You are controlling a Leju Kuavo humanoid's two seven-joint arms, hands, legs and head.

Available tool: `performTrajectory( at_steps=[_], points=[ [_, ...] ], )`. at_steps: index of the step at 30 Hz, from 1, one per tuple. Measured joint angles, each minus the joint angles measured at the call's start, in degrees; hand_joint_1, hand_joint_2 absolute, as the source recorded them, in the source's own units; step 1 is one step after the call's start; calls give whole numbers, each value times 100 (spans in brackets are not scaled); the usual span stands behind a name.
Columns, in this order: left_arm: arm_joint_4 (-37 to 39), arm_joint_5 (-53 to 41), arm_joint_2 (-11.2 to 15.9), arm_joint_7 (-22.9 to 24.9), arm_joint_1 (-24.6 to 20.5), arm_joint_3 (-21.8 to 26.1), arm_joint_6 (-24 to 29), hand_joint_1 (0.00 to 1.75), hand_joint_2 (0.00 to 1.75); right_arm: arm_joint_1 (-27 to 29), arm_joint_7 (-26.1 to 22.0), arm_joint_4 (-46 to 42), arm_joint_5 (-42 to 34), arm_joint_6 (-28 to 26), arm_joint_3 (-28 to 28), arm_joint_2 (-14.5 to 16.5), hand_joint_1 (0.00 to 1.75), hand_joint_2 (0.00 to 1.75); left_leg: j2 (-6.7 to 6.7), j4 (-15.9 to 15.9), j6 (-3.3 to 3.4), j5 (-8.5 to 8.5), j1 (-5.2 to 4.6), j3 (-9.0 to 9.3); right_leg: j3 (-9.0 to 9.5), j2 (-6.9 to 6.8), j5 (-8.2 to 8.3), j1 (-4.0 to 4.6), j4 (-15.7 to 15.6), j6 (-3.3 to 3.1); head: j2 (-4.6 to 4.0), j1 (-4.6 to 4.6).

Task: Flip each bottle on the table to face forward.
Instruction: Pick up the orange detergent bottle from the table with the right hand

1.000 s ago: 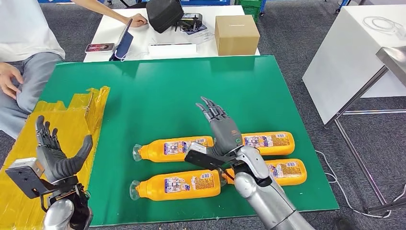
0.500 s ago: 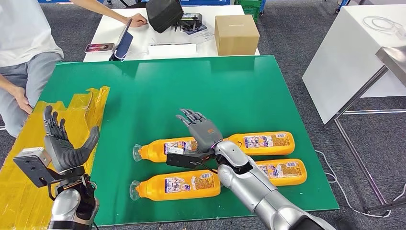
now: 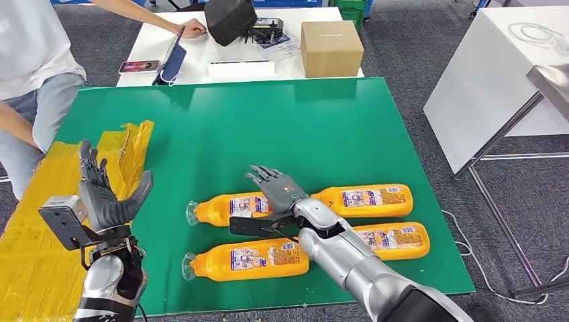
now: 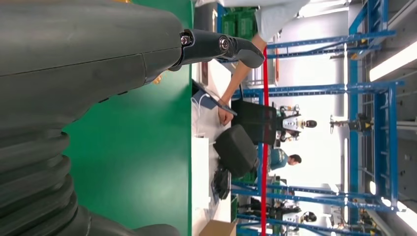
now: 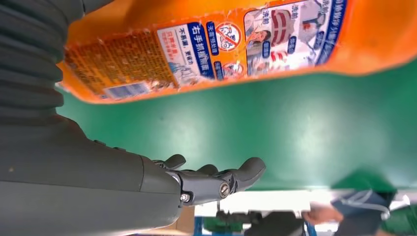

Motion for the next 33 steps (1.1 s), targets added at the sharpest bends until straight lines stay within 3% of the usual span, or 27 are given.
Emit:
performTrajectory(
  at_steps=[20,21,24,25,29,33],
  points=[
    [357,27,-7,24,-227,-248,-14,0,175,-256,187,901,-1,253,94,152,1,175,0,0,0,0,0,-1,-1,0,0,-1,0,0,0,-1],
    [377,27,-9,25,-235,-271,-16,0,175,-275,239,944,21,278,99,155,16,175,0,0,0,0,0,-1,0,0,0,-1,0,0,0,-1],
    [409,27,-16,26,-239,-334,-23,0,175,-312,429,1074,132,333,129,167,127,175,0,0,0,0,0,0,0,0,0,-1,0,0,0,0],
    [413,27,-20,26,-238,-347,-24,0,175,-323,490,1112,173,336,146,169,152,175,0,1,0,0,-1,0,0,0,0,-1,0,0,0,0],
    [417,27,-43,26,-234,-399,-25,0,175,-366,636,1221,295,300,207,172,169,175,0,1,0,0,-1,1,1,0,0,-1,-1,0,0,0],
    [417,27,-58,32,-230,-456,-27,0,175,-404,692,1289,379,289,242,177,170,175,0,1,0,0,-1,5,4,0,0,-1,-1,0,0,-1]
  ],
)
